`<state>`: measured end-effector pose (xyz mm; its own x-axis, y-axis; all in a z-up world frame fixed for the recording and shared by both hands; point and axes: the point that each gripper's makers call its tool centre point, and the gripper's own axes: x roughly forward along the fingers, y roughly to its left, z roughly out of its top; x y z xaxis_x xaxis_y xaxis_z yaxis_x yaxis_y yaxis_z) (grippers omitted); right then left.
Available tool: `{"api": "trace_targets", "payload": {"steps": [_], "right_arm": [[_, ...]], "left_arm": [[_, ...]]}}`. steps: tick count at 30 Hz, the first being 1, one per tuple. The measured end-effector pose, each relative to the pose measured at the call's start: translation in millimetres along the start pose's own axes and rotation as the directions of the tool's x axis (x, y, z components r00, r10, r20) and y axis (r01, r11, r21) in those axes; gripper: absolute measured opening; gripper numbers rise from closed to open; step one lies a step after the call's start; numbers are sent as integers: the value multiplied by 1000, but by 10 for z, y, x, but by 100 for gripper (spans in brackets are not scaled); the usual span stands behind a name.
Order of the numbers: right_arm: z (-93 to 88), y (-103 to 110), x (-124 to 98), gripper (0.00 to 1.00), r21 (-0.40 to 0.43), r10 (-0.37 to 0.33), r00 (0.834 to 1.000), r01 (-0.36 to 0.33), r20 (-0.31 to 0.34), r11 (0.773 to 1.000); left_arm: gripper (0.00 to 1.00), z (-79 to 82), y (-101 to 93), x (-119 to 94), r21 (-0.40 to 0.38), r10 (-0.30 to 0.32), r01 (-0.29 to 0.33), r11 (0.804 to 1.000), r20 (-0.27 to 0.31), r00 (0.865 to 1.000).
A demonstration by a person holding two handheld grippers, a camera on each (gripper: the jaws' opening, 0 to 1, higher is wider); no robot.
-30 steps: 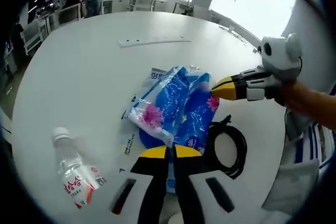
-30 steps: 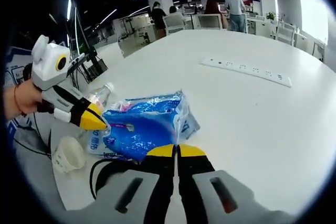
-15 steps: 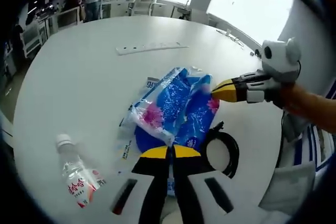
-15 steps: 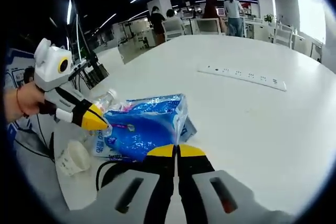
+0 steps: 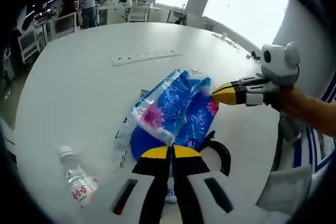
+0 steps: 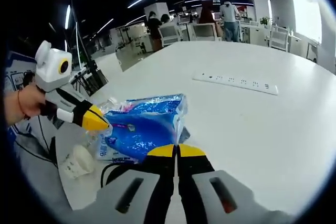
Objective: Arrange the tabletop items into an orderly group along one side of the table until the central work area is clear of visible clutter.
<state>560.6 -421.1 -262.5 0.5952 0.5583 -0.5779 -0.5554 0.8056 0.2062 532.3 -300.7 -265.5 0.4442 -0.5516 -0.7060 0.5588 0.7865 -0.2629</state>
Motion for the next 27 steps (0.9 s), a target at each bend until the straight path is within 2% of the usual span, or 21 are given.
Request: {"api": "trace_targets", "payload": {"steps": [17,27], "right_arm": [[177,-183,-345,0,13,-41,998,41,53,999],[242,-455,-612,0,29,-92,992,90,84,995]], "left_arm": [[0,383,-260,-11,54,-36,34,998,27,999],[0,647,-530,94,95,-77,73,993,38,996]]}}
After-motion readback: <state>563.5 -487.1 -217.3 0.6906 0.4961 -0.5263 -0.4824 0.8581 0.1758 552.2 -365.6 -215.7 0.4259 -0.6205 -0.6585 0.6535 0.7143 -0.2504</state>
